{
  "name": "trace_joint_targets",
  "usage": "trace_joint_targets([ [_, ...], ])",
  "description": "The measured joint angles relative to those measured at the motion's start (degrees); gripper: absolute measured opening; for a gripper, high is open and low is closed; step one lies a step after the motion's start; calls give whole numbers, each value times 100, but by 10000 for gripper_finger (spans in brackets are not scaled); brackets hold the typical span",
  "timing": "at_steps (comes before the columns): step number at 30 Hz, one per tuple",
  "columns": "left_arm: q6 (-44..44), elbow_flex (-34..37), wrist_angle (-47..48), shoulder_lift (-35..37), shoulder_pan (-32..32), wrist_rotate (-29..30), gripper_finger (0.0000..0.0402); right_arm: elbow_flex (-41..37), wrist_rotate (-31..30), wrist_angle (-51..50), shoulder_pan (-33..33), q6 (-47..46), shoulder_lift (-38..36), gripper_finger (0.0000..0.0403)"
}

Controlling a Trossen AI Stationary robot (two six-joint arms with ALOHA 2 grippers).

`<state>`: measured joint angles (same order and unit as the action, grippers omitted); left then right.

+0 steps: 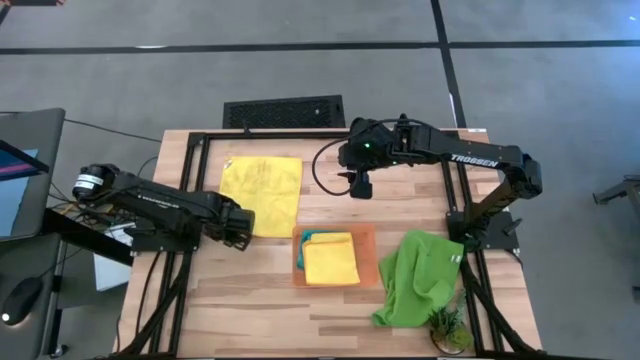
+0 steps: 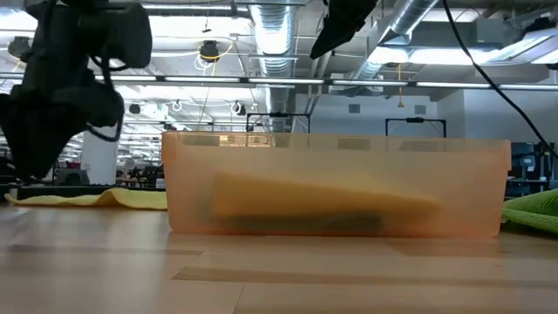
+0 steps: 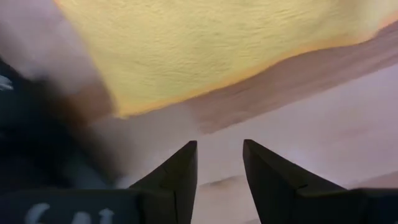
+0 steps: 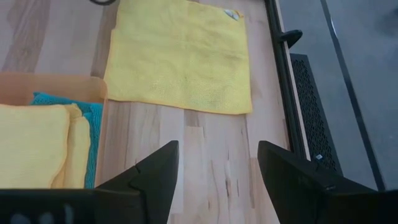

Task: Fold microfiber towels
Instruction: Fold the yellow towel

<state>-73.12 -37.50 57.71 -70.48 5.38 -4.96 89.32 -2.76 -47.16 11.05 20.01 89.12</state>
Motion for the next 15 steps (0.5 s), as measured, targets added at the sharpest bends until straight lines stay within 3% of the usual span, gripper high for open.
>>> trace_joint_targets([
  [5, -858, 0, -486, 0, 1, -170, 121, 0, 0, -2, 0, 2, 0, 244],
  [10, -2728, -2, -306, 2, 58, 513, 121, 0, 0, -3, 0, 4, 0, 244],
  [15, -3860, -2, -251, 4, 99, 1000, 121, 0, -1, -4, 0, 119, 0, 244],
])
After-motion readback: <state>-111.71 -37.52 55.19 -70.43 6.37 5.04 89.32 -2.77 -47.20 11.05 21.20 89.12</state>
